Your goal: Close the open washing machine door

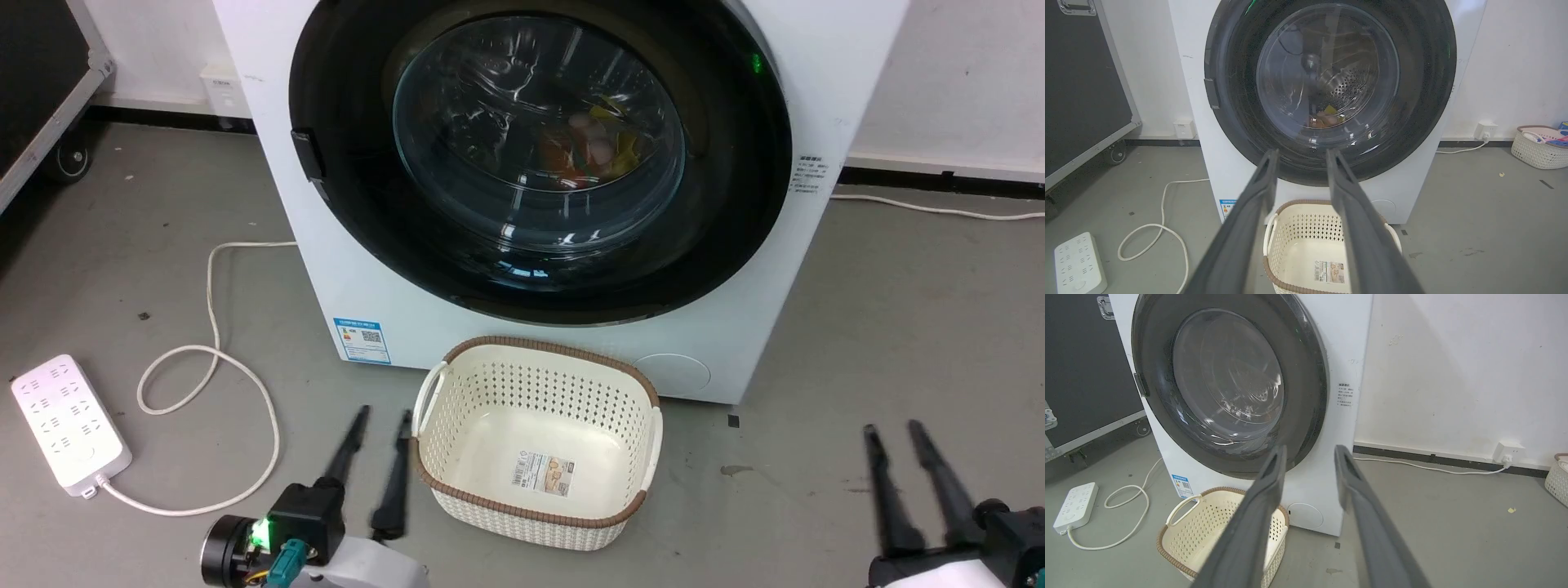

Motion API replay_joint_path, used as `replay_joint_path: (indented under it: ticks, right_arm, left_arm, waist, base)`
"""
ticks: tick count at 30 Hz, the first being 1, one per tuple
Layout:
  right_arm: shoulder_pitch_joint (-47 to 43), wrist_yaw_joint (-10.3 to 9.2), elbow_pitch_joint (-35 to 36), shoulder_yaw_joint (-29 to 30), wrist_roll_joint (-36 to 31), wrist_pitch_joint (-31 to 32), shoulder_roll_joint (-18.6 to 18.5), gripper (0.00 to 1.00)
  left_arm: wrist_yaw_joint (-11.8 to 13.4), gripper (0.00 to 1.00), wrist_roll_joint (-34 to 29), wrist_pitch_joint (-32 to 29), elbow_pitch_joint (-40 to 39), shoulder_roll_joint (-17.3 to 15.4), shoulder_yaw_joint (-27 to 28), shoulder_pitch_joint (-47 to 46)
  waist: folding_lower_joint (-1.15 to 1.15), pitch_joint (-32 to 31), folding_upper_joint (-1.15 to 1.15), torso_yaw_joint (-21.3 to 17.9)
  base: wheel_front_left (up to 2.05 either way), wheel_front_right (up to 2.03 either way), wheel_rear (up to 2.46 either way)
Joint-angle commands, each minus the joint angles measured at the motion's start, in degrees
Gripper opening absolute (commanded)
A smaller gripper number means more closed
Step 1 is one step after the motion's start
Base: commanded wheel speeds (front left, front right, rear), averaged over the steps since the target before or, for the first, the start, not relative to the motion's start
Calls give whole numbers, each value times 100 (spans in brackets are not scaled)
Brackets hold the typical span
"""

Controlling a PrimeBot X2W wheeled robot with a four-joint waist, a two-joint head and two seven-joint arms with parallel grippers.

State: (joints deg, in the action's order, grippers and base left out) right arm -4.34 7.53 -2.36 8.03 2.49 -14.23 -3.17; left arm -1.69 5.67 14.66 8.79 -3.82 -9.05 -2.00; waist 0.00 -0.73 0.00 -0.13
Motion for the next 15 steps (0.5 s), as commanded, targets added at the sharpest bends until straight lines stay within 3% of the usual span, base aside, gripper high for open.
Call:
replay_joint_path:
  ticks: [1,15]
  right_arm:
    - [1,0,0,-1,0,1,0,0]
    - [45,0,24,-83,-25,146,3,0]
  left_arm:
    - [0,0,0,-1,-1,1,3,0]
    - [17,0,-58,-150,-90,10,95,20]
  waist:
    - [0,0,0,0]
    - [0,7,0,1]
  base:
    - [0,0,0]
    - [0,0,0]
